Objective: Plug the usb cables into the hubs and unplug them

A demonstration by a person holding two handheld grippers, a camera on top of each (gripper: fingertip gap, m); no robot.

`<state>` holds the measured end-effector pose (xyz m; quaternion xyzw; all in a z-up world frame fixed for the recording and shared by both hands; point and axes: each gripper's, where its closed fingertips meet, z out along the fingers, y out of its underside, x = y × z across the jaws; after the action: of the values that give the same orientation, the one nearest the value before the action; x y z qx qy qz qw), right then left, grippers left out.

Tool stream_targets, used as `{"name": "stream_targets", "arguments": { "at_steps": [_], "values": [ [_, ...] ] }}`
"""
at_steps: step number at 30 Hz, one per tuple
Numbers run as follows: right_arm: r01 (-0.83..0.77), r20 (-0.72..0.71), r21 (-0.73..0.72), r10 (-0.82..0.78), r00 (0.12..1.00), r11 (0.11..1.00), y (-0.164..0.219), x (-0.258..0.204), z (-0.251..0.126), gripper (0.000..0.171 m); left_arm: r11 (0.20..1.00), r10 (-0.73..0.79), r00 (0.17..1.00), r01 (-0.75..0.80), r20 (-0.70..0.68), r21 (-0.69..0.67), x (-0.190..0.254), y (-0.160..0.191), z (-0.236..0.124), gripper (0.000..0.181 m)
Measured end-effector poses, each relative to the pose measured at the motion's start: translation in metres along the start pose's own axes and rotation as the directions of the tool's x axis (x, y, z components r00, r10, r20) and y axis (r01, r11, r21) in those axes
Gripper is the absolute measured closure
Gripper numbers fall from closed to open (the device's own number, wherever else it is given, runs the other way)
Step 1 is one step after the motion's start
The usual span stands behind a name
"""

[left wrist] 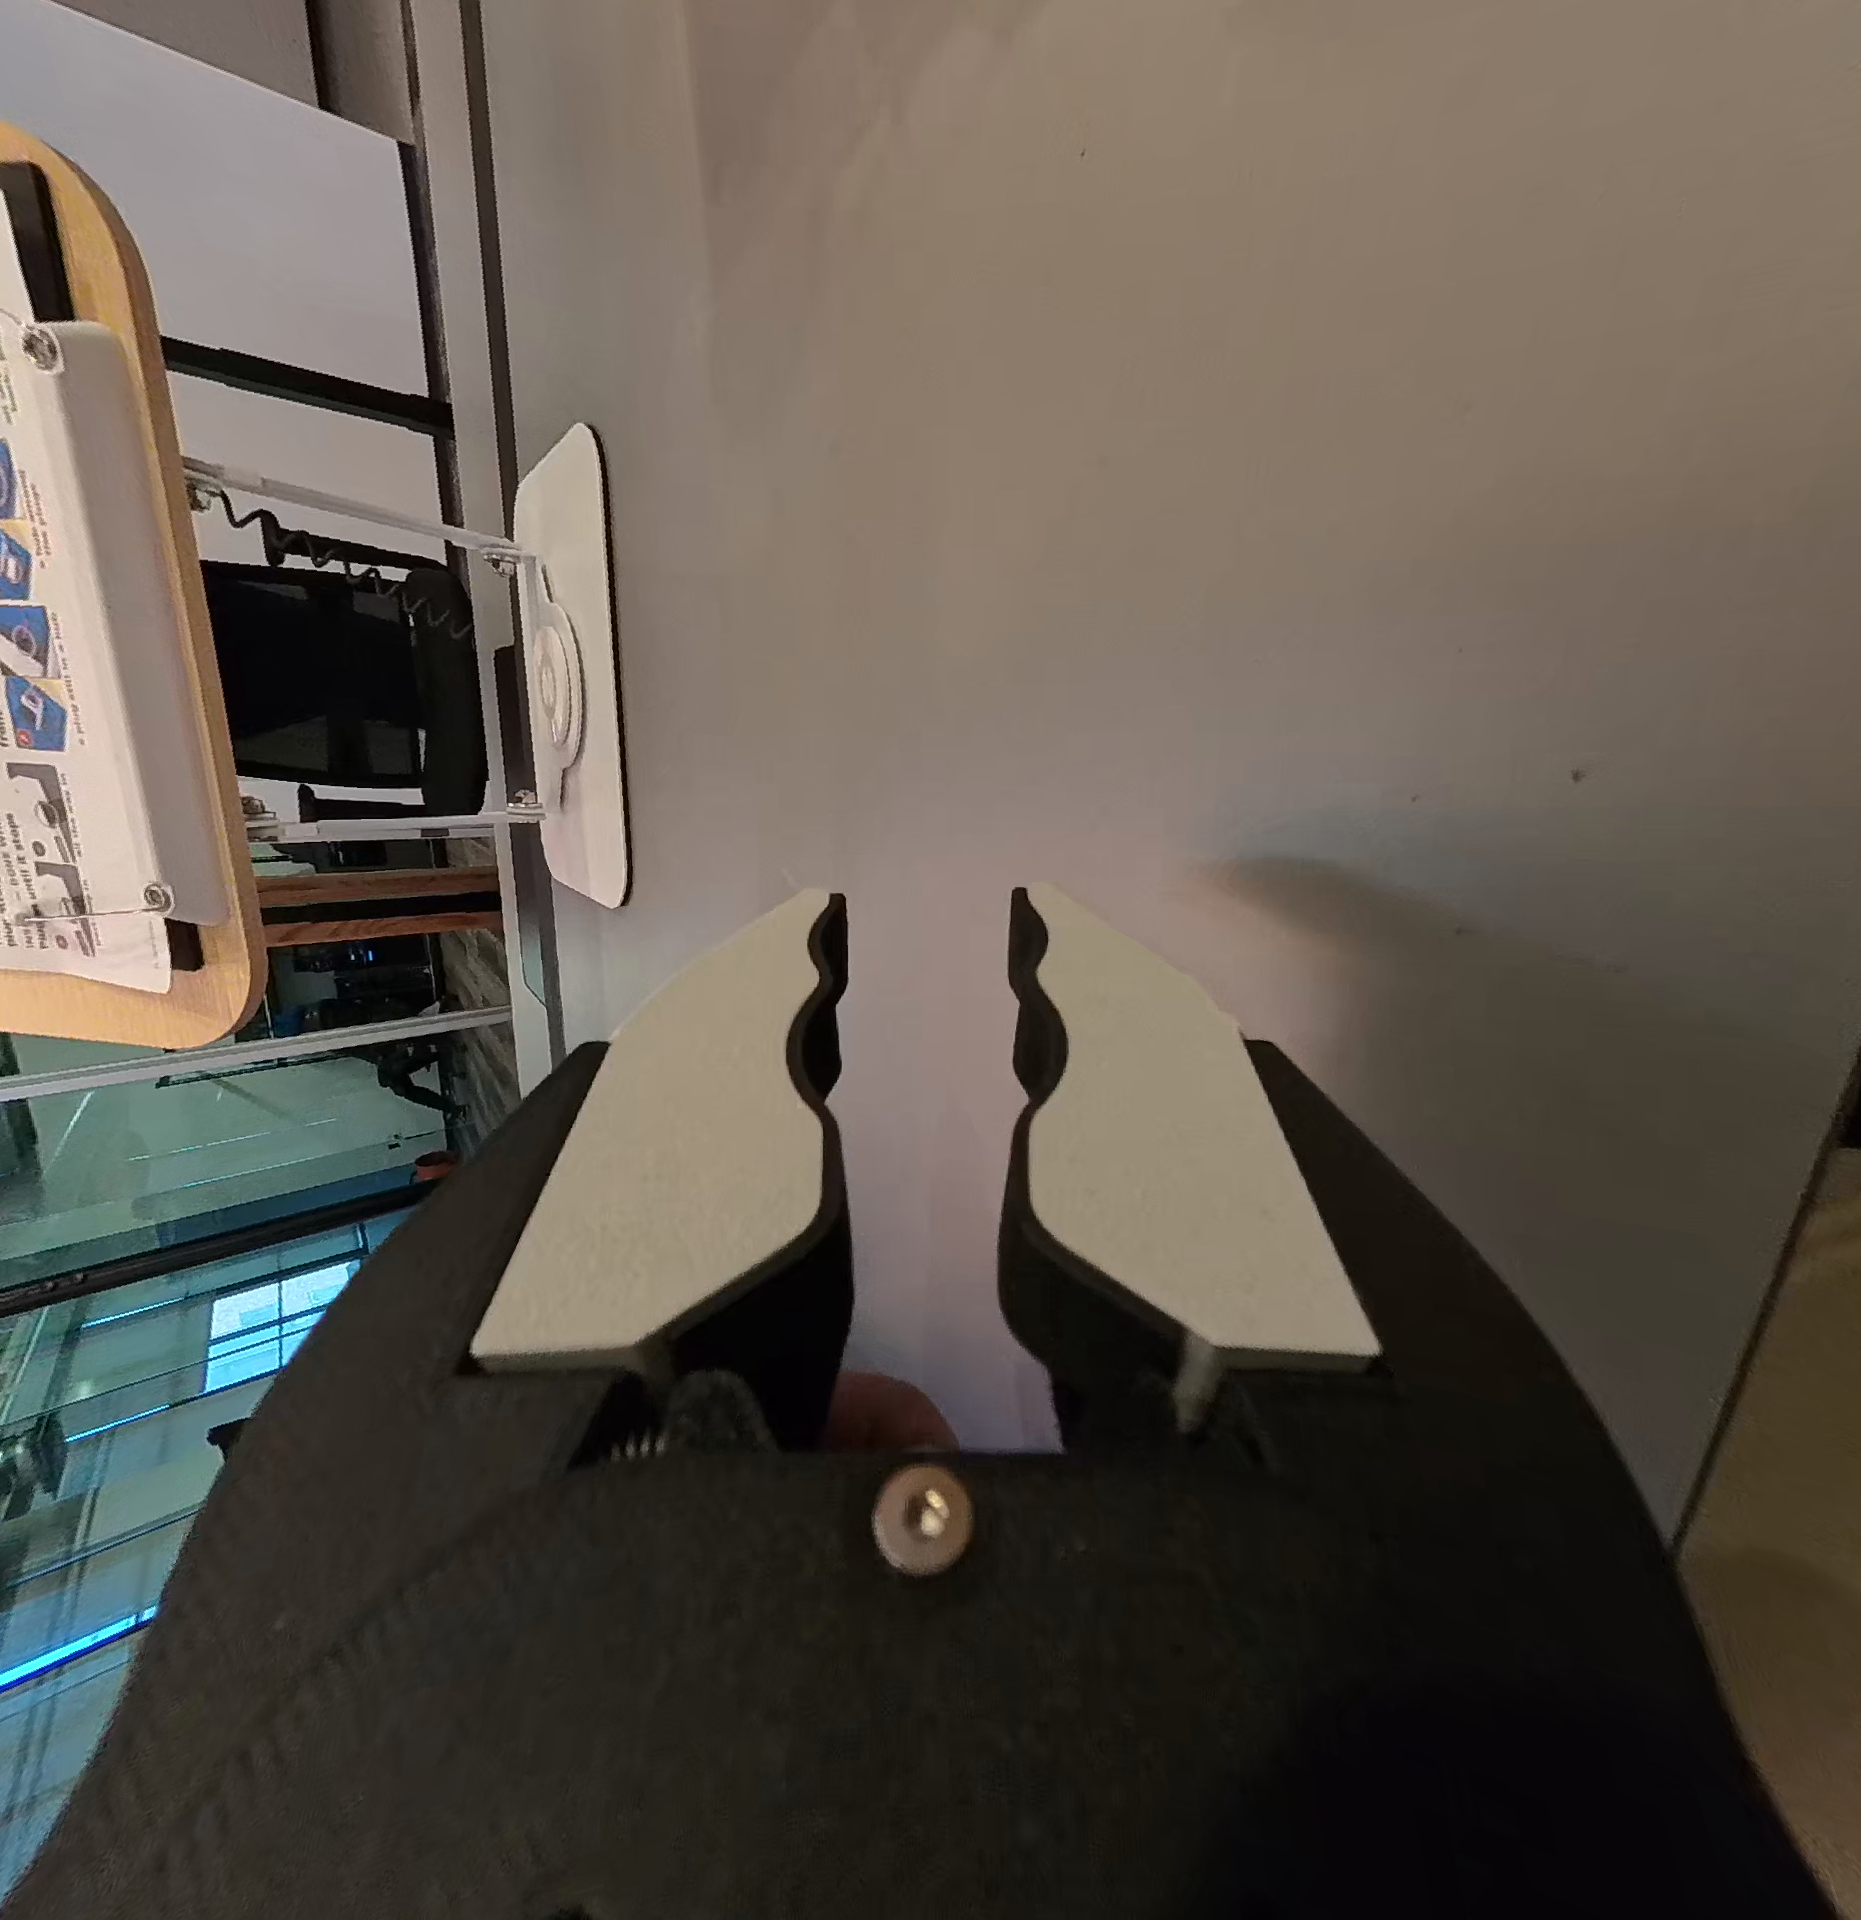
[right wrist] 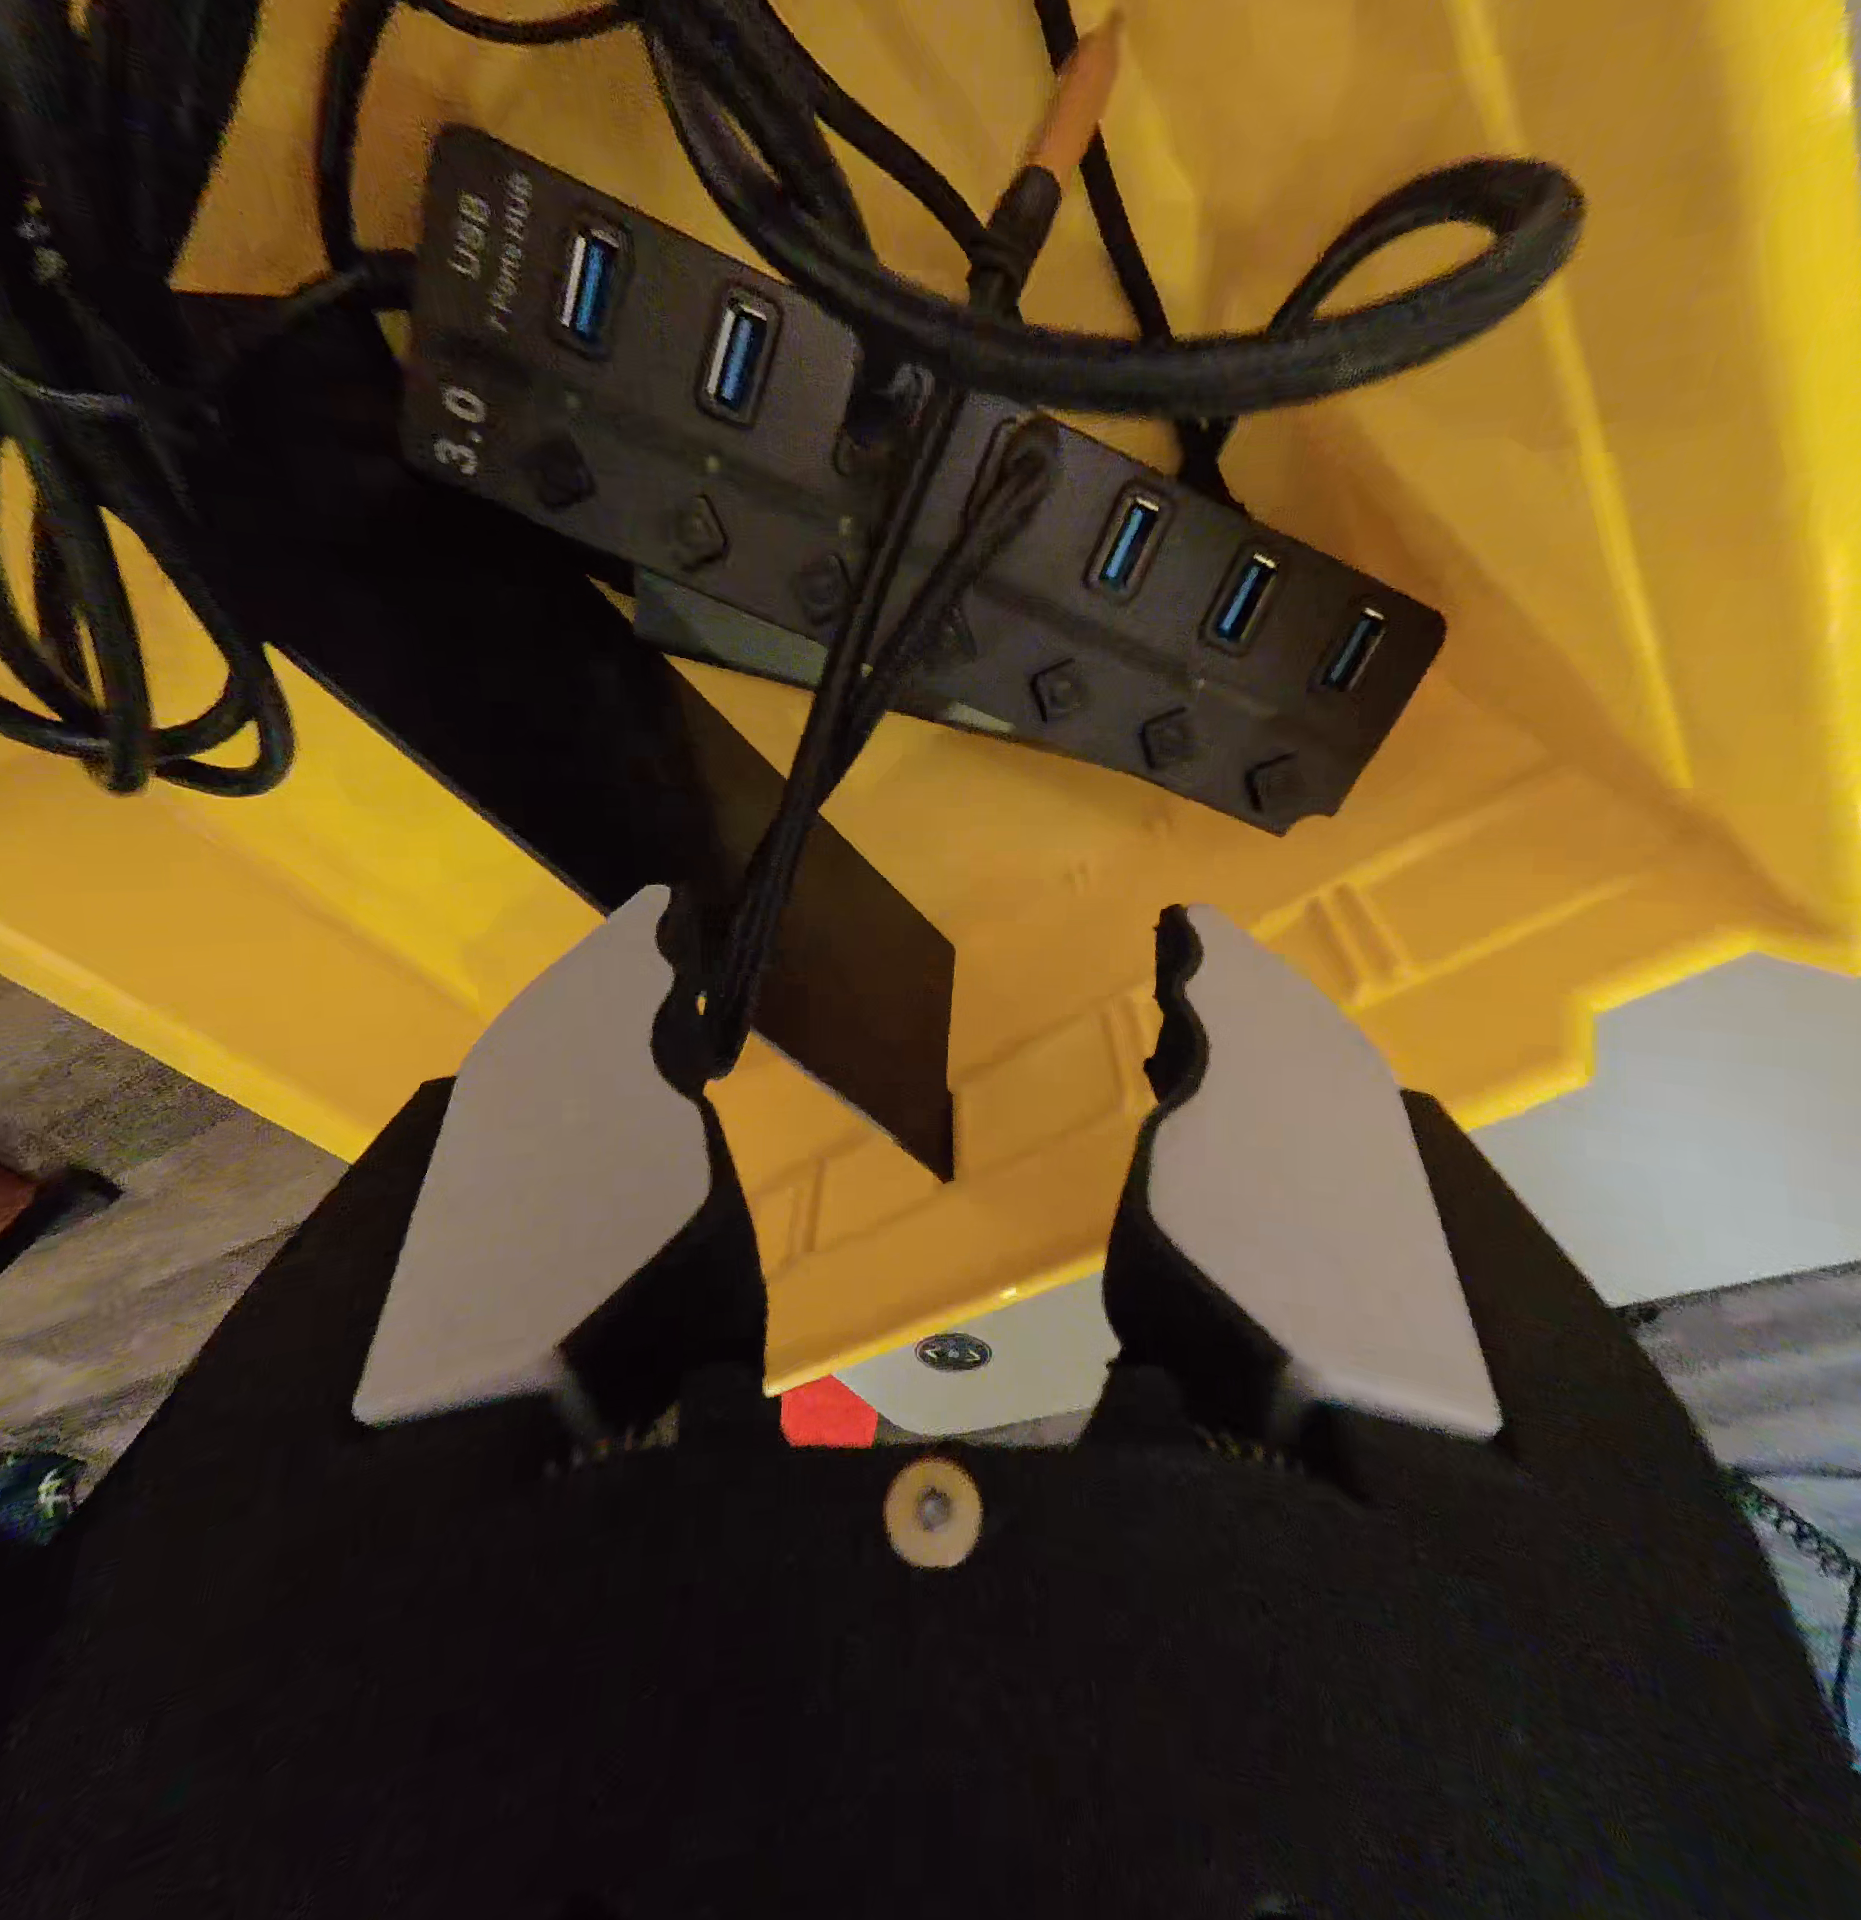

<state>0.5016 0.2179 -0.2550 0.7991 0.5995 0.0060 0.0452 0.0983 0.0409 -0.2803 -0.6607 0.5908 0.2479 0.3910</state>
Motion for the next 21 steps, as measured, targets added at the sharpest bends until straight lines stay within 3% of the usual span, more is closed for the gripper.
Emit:
{"name": "stream_targets", "arguments": {
  "at_steps": [5, 8, 10, 11, 17, 21],
  "values": [
    [-0.132, 0.007, 0.107, 0.132, 0.991, 0.985, 0.002, 0.012, -0.009, 0.077, 1.0, -0.003, 1.0, 0.003, -0.001, -0.001, 0.0, 0.001, 0.0, 0.152],
    [-0.185, 0.093, 0.197, 0.17, 0.981, 0.963, -0.001, 0.008, -0.016, 0.072, 1.0, 0.005, 1.0, -0.005, -0.003, -0.002, 0.001, 0.0, 0.0, 0.152],
    [-0.213, 0.16, 0.261, 0.176, 0.971, 0.942, -0.008, 0.002, -0.019, 0.055, 1.0, -0.001, 1.0, 0.001, -0.005, -0.003, 0.001, 0.0, 0.0, 0.152],
    [-0.219, 0.161, 0.26, 0.182, 0.97, 0.94, -0.008, 0.002, -0.019, 0.055, 1.0, -0.001, 1.0, 0.001, -0.005, -0.004, 0.001, 0.001, 0.0, 0.152],
    [-0.194, 0.072, 0.39, 0.181, 0.981, 0.9, -0.022, 0.01, -0.035, 0.029, 1.0, 0.007, 1.0, -0.007, -0.013, -0.007, 0.003, 0.001, 0.001, 0.152],
    [-0.059, -0.023, 0.3, 0.069, 0.997, 0.952, -0.009, 0.003, -0.034, 0.024, 1.0, 0.005, 1.0, -0.005, -0.015, -0.008, 0.003, 0.001, 0.001, 0.152]
  ]
}}
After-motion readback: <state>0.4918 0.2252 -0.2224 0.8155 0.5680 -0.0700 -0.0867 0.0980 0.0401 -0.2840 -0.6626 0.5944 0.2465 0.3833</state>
